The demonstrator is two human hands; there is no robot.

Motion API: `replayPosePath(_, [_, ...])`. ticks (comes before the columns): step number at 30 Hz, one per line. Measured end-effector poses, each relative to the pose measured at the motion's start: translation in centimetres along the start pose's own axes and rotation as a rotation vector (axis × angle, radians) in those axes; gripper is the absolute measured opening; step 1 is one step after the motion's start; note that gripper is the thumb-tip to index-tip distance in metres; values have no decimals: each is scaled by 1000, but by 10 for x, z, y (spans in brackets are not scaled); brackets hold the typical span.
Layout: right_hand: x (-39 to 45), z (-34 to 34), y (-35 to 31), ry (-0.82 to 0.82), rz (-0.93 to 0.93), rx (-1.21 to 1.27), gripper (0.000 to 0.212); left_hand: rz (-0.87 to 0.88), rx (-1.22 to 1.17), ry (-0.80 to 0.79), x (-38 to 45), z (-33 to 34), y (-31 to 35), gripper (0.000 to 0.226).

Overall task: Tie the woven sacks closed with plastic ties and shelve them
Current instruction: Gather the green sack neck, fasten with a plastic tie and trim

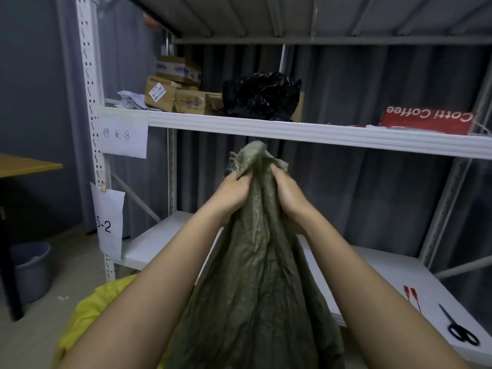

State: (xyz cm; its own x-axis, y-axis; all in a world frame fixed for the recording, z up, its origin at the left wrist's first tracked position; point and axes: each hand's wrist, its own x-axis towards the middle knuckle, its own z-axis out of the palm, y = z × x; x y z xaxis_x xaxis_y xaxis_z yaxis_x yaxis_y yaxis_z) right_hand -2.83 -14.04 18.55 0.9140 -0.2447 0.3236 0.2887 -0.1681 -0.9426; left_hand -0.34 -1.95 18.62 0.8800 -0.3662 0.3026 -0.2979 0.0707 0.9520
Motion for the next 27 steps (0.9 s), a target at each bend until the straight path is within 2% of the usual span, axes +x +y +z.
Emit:
replayPosePath(2, [-7, 7, 1, -181, 59, 139, 47, 3, -88, -128, -6, 6, -3, 33])
replayPosePath(3, [-9, 8, 2, -253, 84, 219, 51, 28, -82, -140, -8, 9, -6, 35])
replayPosePath(6, [-12, 0, 4, -392, 156, 415, 60, 98, -96, -13, -12, 8, -16, 33])
replayPosePath(8, [-15, -9, 5, -373, 141, 376, 49, 100, -95, 74, -11, 4, -21, 17])
replayPosePath(9, [-14, -14, 7, -310, 93, 271, 40, 90, -78, 109, -11, 1, -23, 11])
replayPosePath(11, [-13, -22, 15, -204, -17, -58, 27, 70, -59, 161, -13, -1, -27, 14])
replayPosePath(14, [-9, -33, 28, -213, -80, -498, 19, 62, -79, 164, -16, -2, -33, 13])
replayPosePath(17, [-7, -41, 43, -242, -84, -861, 26, 42, -105, 166, -18, -6, -36, 11])
replayPosePath(19, [-4, -46, 56, -279, -51, -961, 35, 23, -117, 152, -19, -8, -37, 13])
replayPosePath(21, [-4, -48, 70, -299, 24, -934, 34, 5, -112, 168, -19, -9, -39, 15])
replayPosePath(24, [-8, -46, 78, -181, 57, -642, 31, -10, -109, 247, -18, -12, -43, 21])
replayPosePath(27, [-12, -44, 77, -6, -15, -340, 27, -30, -42, 282, -17, -18, -50, 50])
